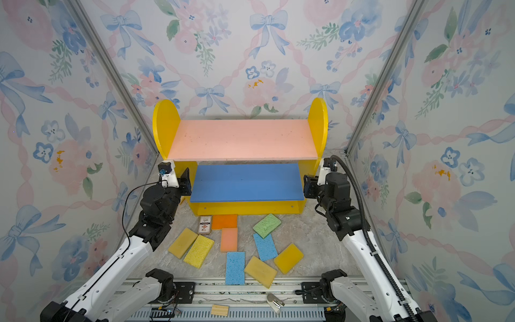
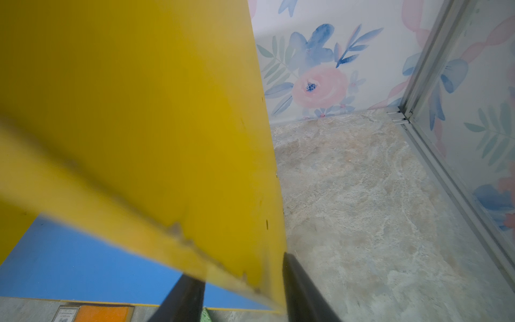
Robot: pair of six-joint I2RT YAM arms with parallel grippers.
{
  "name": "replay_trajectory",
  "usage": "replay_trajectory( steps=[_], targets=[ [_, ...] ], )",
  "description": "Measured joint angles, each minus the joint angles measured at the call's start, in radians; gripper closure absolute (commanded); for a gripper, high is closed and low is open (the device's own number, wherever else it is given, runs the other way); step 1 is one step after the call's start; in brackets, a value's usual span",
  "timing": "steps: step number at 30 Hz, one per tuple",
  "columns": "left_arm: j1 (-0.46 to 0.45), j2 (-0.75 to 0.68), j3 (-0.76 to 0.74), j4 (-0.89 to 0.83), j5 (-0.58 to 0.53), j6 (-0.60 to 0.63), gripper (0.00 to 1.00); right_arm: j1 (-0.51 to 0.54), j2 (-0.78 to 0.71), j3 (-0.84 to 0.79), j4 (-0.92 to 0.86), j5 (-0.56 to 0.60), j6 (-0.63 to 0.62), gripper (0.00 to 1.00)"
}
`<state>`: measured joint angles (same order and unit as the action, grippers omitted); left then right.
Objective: Place and organize the cleaning sponges onto the shelf
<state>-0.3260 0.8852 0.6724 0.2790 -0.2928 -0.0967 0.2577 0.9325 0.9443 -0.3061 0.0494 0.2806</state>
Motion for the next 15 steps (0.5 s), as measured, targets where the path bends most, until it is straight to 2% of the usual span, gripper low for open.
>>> replay_trajectory(
  steps=[3,5,9,15],
  targets=[
    [-0.007,-0.067,-0.014,-0.021,0.037,-0.032,0.22,0.002,-0.017,0.007,-0.026,-0.020,-0.006,0.37],
    [-0.008,-0.127,-0.027,-0.055,0.060,-0.063,0.18,0.019,-0.032,0.011,-0.044,-0.043,-0.027,0.32],
    [-0.009,-0.248,-0.041,-0.160,0.103,-0.132,0.16,0.029,-0.085,0.012,-0.109,-0.075,-0.038,0.25],
    [-0.009,-0.440,-0.041,-0.391,0.137,-0.344,0.15,0.032,-0.212,0.044,-0.285,-0.085,-0.012,0.23]
  ],
)
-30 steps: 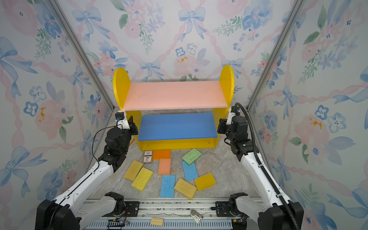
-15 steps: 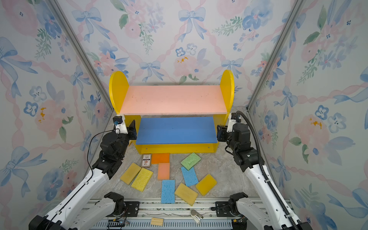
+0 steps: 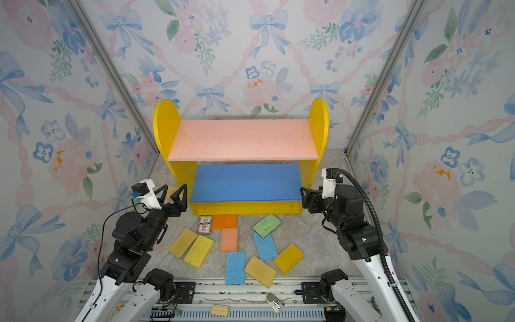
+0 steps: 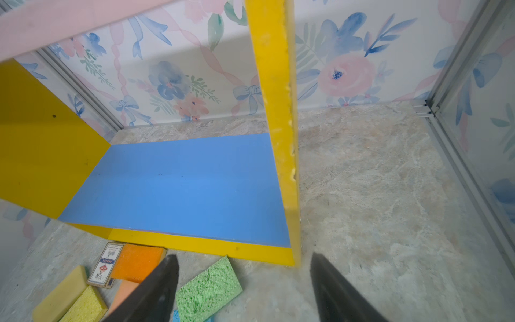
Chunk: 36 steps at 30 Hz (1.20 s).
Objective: Place and organize the cleaning sponges onto the shelf
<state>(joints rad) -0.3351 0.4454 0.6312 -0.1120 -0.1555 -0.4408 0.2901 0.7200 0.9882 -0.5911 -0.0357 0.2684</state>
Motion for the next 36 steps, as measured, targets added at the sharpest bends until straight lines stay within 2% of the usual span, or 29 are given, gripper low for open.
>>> replay_trajectory(
  steps=[4,8,16,22,24,29,32,36],
  targets=[
    [0.000,-0.030,0.006,-0.164,-0.003,-0.170,0.14,0.000,-0.077,-0.009,-0.122,-0.063,0.060,0.22],
    [0.017,0.047,0.009,-0.280,-0.003,-0.294,0.12,0.000,-0.168,-0.092,-0.199,-0.144,0.130,0.21],
    [0.238,0.241,0.045,-0.365,-0.008,-0.425,0.09,0.000,-0.256,-0.166,-0.290,-0.224,0.193,0.18],
    [0.350,0.343,0.067,-0.334,-0.003,-0.459,0.08,0.000,-0.264,-0.172,-0.306,-0.249,0.197,0.15],
    [0.411,0.404,0.068,-0.295,0.030,-0.469,0.08,0.000,-0.262,-0.172,-0.306,-0.257,0.201,0.14],
    [0.585,0.656,0.039,-0.113,0.203,-0.504,0.10,0.000,-0.235,-0.194,-0.272,-0.285,0.215,0.13],
    [0.618,0.830,0.044,-0.043,0.275,-0.503,0.12,0.000,-0.194,-0.211,-0.253,-0.291,0.215,0.12],
    [0.618,1.013,0.090,0.013,0.344,-0.501,0.14,0.000,-0.126,-0.225,-0.201,-0.304,0.219,0.11]
  ],
)
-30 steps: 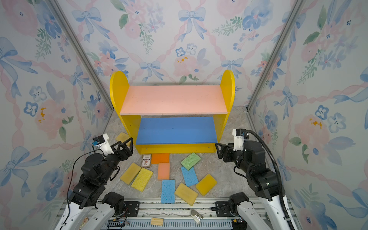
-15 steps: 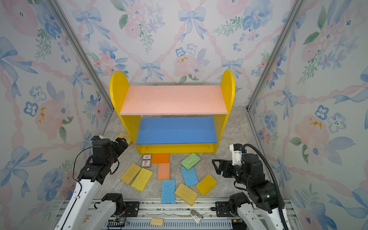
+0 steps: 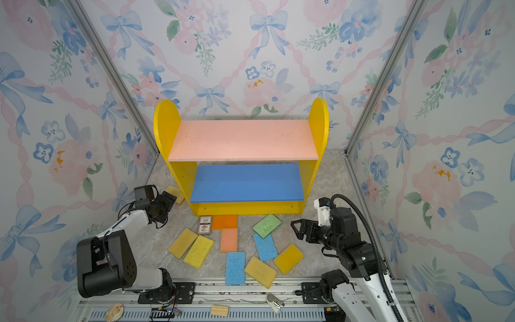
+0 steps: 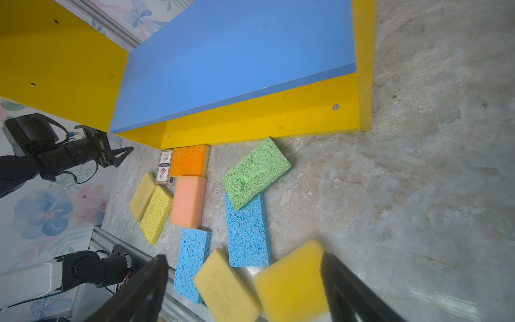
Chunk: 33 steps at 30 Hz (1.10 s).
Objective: Place and organize the cleaning sponges onto the shelf
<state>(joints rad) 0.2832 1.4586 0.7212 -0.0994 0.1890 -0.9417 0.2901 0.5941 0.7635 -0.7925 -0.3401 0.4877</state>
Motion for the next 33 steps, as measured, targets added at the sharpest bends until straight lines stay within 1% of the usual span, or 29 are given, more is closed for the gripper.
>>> replay_trajectory(
  steps=[5,10,13,15,16,18,19,20,23,27,30,33],
  targets=[
    [0.006,0.135,0.085,0.069,0.035,0.007,0.21,0.001,0.073,-0.003,0.066,-0.013,0.003,0.10],
    [0.012,0.234,0.150,0.117,0.044,0.016,0.32,0.001,0.106,-0.003,0.098,-0.016,0.002,0.09],
    [0.013,0.277,0.164,0.132,0.043,0.011,0.42,0.001,0.113,-0.003,0.104,-0.015,-0.001,0.09],
    [0.013,0.291,0.166,0.148,0.041,0.002,0.50,0.001,0.115,-0.003,0.109,-0.014,-0.001,0.09],
    [0.013,0.296,0.166,0.155,0.040,-0.002,0.56,0.001,0.116,-0.003,0.114,-0.013,-0.001,0.09],
    [0.013,0.311,0.168,0.163,0.037,-0.008,0.74,0.001,0.117,-0.003,0.123,-0.011,0.000,0.08],
    [0.013,0.319,0.170,0.166,0.037,-0.011,0.87,0.001,0.117,-0.003,0.126,-0.011,0.000,0.08],
    [0.013,0.325,0.170,0.166,0.037,-0.013,0.94,0.001,0.117,-0.003,0.130,-0.010,0.000,0.08],
    [0.014,0.326,0.170,0.174,0.040,-0.012,0.98,0.001,0.117,-0.003,0.143,-0.007,0.003,0.07],
    [0.021,0.298,0.143,0.177,0.055,-0.012,1.00,0.001,0.117,-0.005,0.164,-0.008,0.011,0.06],
    [0.026,0.195,0.073,0.171,0.062,-0.008,1.00,0.012,0.124,-0.013,0.185,-0.008,0.026,0.06],
    [0.025,-0.008,-0.035,0.159,0.064,0.000,1.00,0.048,0.147,-0.013,0.201,-0.005,0.036,0.05]
  ],
)
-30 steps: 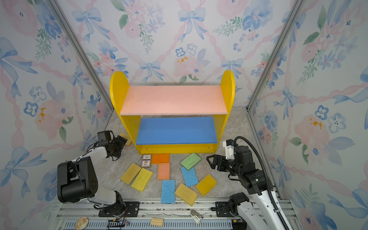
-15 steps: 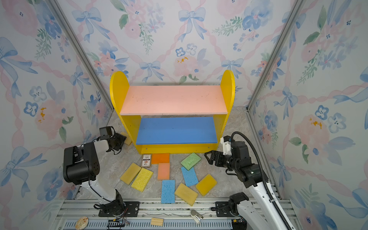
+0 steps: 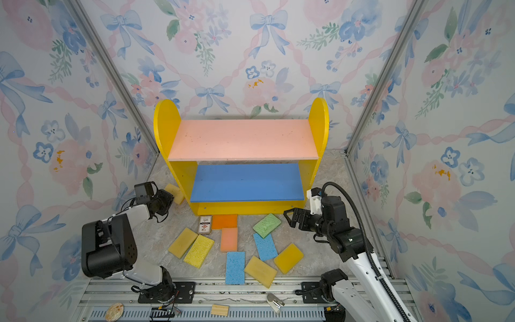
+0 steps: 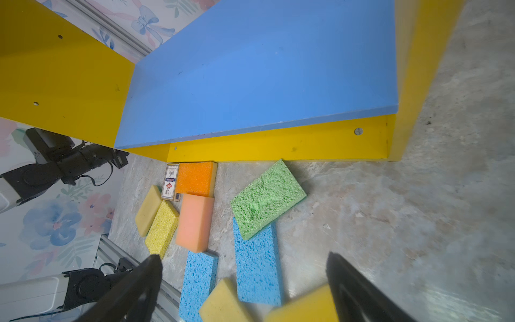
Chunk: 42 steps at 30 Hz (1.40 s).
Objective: Place and organize the cleaning sponges onto the shelf
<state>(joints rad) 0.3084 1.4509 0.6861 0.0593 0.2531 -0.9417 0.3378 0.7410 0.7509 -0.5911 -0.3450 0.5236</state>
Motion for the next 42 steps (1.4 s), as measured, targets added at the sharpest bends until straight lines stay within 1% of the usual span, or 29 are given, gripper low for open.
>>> replay_trajectory(
  steps=[3,5,8,10,12,15,17,19,21,23,26,31,36,39,42],
  targets=[
    [0.009,-0.248,-0.122,-0.008,-0.004,-0.004,1.00,0.054,0.024,0.000,0.013,0.009,0.010,0.05],
    [0.024,-0.459,-0.217,-0.019,-0.010,-0.033,1.00,0.101,0.048,0.008,0.014,0.016,0.013,0.05],
    [0.032,-0.742,-0.289,-0.048,-0.006,-0.087,1.00,0.182,0.105,0.050,0.009,0.032,0.008,0.05],
    [0.016,-0.833,-0.280,-0.044,-0.002,-0.117,1.00,0.238,0.131,0.083,0.005,0.050,0.007,0.04],
    [-0.024,-0.900,-0.264,-0.050,-0.016,-0.146,1.00,0.288,0.142,0.112,0.002,0.068,0.006,0.04],
    [-0.092,-0.998,-0.208,-0.074,-0.072,-0.176,1.00,0.336,0.142,0.150,-0.013,0.096,0.004,0.04],
    [-0.108,-1.048,-0.122,-0.094,-0.101,-0.178,1.00,0.352,0.134,0.169,-0.022,0.114,0.004,0.04],
    [-0.109,-1.076,-0.012,-0.079,-0.124,-0.175,1.00,0.356,0.122,0.173,-0.025,0.127,0.005,0.04],
    [-0.116,-1.089,0.090,-0.093,-0.124,-0.158,1.00,0.358,0.113,0.173,-0.034,0.137,0.008,0.04],
    [-0.138,-1.107,0.176,-0.089,-0.106,-0.142,1.00,0.360,0.105,0.173,-0.040,0.145,0.009,0.04],
    [-0.161,-1.151,0.214,-0.083,-0.047,-0.137,1.00,0.381,0.098,0.188,-0.052,0.151,0.008,0.04],
    [-0.171,-1.199,0.142,-0.110,0.119,-0.163,1.00,0.454,0.053,0.232,-0.062,0.175,-0.013,0.04],
    [-0.177,-1.239,-0.021,-0.158,0.245,-0.192,1.00,0.540,0.009,0.237,-0.040,0.182,-0.034,0.05],
    [-0.182,-1.262,-0.125,-0.191,0.294,-0.212,1.00,0.632,0.035,0.252,-0.016,0.202,-0.048,0.04],
    [-0.199,-1.262,-0.183,-0.209,0.327,-0.224,0.99,0.716,0.108,0.280,0.017,0.227,-0.064,0.04]
  ],
)
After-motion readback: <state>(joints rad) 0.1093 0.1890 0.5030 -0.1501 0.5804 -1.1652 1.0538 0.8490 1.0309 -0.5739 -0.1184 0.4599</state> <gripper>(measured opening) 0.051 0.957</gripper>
